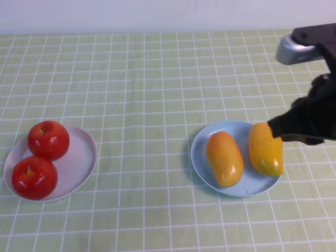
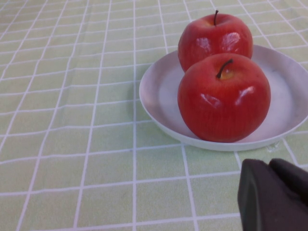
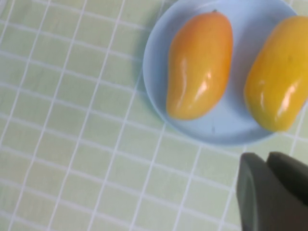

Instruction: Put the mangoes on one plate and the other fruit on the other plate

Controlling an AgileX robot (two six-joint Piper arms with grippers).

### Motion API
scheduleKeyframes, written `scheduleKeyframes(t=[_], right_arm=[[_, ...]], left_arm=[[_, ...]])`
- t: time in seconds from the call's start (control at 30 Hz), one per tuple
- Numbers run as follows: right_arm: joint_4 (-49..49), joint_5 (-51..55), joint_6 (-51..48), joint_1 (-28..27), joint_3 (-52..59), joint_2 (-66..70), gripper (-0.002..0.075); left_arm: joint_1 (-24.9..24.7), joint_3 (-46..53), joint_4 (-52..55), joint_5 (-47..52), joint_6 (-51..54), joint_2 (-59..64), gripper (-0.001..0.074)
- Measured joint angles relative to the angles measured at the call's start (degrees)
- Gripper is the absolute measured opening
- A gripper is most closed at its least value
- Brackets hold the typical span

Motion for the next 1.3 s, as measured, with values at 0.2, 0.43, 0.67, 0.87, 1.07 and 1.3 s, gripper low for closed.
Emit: scheduleKeyframes(t=[0.2, 0.43, 0.67, 0.87, 1.07, 1.3], right_arm=[[-0.35, 3.85, -0.56, 0.23, 6.0, -10.69, -0.0011], [-0.35, 2.37, -2.45, 0.23, 19.59, -26.26, -0.0014], [-1.73, -7.67, -9.75, 0.23, 33.7, -38.93, -0.0015], [-7.86, -15.81, -3.18, 0.23, 44.71, -47.64, -0.0015], [-13.67, -31.0, -1.23, -6.49, 55.18, -56.21, -0.0015], [-14.39, -54.64, -0.78, -26.04, 67.45, -62.26, -0.0015]], left_arm=[[0.0, 0.0, 0.0, 0.0, 0.0, 0.0, 0.0], [0.0, 0.0, 0.0, 0.0, 0.0, 0.0, 0.0], [0.0, 0.0, 0.0, 0.0, 0.0, 0.0, 0.0], [0.0, 0.0, 0.0, 0.0, 0.0, 0.0, 0.0], [0.0, 0.0, 0.0, 0.0, 0.0, 0.0, 0.0], [0.0, 0.0, 0.02, 0.0, 0.0, 0.0, 0.0]])
